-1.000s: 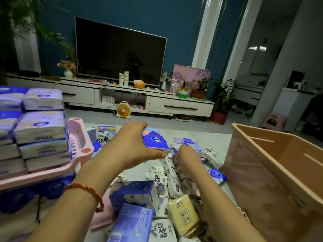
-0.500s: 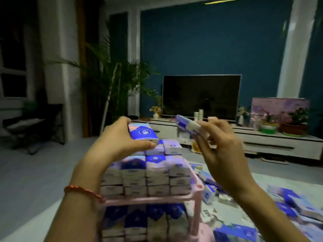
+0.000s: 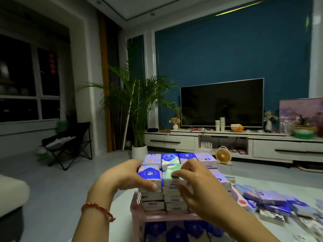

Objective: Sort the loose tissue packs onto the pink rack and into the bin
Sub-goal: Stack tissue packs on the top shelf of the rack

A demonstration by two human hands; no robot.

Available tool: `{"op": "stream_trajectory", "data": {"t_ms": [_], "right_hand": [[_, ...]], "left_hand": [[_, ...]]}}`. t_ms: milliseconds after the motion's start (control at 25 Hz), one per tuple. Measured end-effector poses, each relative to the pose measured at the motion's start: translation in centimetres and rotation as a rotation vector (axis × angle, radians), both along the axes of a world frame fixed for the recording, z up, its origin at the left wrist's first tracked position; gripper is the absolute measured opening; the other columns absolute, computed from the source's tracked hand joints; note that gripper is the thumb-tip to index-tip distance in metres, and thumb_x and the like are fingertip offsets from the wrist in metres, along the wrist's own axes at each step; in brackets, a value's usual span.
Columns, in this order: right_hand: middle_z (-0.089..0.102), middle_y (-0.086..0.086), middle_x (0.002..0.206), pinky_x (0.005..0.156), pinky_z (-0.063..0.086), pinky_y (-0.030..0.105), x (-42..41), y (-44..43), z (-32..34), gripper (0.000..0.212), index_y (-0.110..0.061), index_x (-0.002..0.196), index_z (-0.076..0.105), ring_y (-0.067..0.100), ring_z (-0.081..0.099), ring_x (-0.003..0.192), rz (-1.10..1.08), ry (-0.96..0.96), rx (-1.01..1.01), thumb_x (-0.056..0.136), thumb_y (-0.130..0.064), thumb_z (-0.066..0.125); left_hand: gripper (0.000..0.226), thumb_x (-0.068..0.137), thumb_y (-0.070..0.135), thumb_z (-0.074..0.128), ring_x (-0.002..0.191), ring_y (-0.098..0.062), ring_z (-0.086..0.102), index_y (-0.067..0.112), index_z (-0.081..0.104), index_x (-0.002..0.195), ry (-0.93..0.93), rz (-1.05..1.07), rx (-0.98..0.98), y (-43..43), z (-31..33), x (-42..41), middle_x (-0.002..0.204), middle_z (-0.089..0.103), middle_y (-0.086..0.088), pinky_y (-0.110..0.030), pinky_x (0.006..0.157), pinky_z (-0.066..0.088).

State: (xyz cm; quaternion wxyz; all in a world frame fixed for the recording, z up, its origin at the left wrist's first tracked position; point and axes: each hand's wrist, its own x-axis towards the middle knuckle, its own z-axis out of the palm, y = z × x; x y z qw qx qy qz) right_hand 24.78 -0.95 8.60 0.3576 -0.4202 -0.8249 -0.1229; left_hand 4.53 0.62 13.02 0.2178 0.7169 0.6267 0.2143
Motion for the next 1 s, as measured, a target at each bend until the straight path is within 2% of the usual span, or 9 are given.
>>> {"op": "stream_trajectory", "data": {"t_ms": [80,200,280,400,560,680,840,960,1000], "right_hand": [[0.043,-0.009,0.118,0.089,0.037,0.018,0.2,0.2,-0.1,0.029,-0.031,0.123,0.054,0.009,0.041,0.112,0.051,0.051,-0.041,0.095,-0.028,0.046],[0.043,-0.011,0.116,0.091,0.039,0.016,-0.1,0.6,-0.1,0.026,-0.03,0.12,0.055,0.003,0.039,0.109,0.079,0.11,-0.092,0.095,-0.026,0.047],[0.042,-0.012,0.117,0.091,0.039,0.016,-0.4,0.8,-0.1,0.025,-0.03,0.12,0.054,0.001,0.037,0.107,0.071,0.102,-0.12,0.096,-0.026,0.047],[0.043,-0.011,0.118,0.092,0.042,0.02,-0.4,1.2,-0.1,0.024,-0.029,0.118,0.055,0.002,0.039,0.11,0.07,0.124,-0.152,0.095,-0.027,0.048],[0.044,-0.011,0.113,0.092,0.044,0.025,-0.3,1.6,-0.2,0.022,-0.027,0.115,0.057,0.005,0.042,0.109,0.079,0.149,-0.154,0.094,-0.026,0.051],[0.043,-0.012,0.108,0.09,0.042,0.021,-0.2,1.7,-0.1,0.022,-0.026,0.114,0.058,0.005,0.042,0.107,0.077,0.151,-0.147,0.093,-0.025,0.051],[0.047,-0.011,0.108,0.084,0.039,0.018,0.1,1.7,0.5,0.022,-0.025,0.113,0.059,0.004,0.045,0.104,0.083,0.198,-0.164,0.092,-0.027,0.053],[0.056,-0.005,0.112,0.077,0.04,0.018,1.8,3.2,1.6,0.023,-0.02,0.114,0.059,0.007,0.051,0.099,0.019,0.429,-0.176,0.092,-0.02,0.054],[0.059,-0.001,0.116,0.078,0.04,0.02,2.7,4.0,1.8,0.024,-0.017,0.116,0.059,0.01,0.053,0.102,-0.032,0.542,-0.19,0.093,-0.017,0.052]], "left_hand": [[0.027,0.072,0.037,0.076,0.08,-0.006,0.059,0.024,0.056,0.085,0.004,-0.004,-0.021,0.3,-0.2,0.2,0.093,0.066,0.004,-0.016,0.067,0.045],[0.027,0.075,0.037,0.074,0.074,-0.003,0.055,0.024,0.051,0.08,0.008,0.028,-0.022,0.6,-0.3,0.6,0.082,0.059,0.01,-0.013,0.059,0.041],[0.034,0.075,0.04,0.073,0.082,-0.007,0.056,0.02,0.052,0.092,0.033,0.046,-0.018,0.7,-0.4,0.6,0.091,0.06,0.006,-0.015,0.064,0.044],[0.045,0.075,0.041,0.072,0.099,-0.014,0.058,0.016,0.051,0.107,0.045,0.057,-0.023,1.1,-0.7,0.6,0.108,0.061,0.0,-0.025,0.081,0.049],[0.045,0.076,0.041,0.072,0.1,-0.016,0.059,0.015,0.052,0.106,0.019,0.054,-0.023,1.4,-0.8,0.7,0.107,0.062,-0.001,-0.028,0.086,0.049],[0.046,0.074,0.042,0.073,0.1,-0.017,0.059,0.014,0.054,0.107,-0.016,0.044,-0.044,1.5,-0.9,0.6,0.108,0.064,-0.003,-0.03,0.088,0.05],[0.04,0.077,0.05,0.065,0.092,-0.015,0.054,0.017,0.049,0.093,-0.12,0.083,-0.056,0.8,-0.6,0.8,0.103,0.06,-0.002,-0.03,0.084,0.048],[0.063,0.089,0.058,0.039,0.095,-0.017,0.052,0.009,0.043,0.129,-0.297,0.213,0.096,1.3,-0.7,1.4,0.126,0.053,-0.009,-0.026,0.078,0.04],[0.063,0.091,0.057,0.032,0.088,-0.014,0.054,0.007,0.044,0.128,-0.416,0.22,0.115,1.6,-0.8,1.7,0.12,0.056,-0.006,-0.024,0.072,0.04]]}}
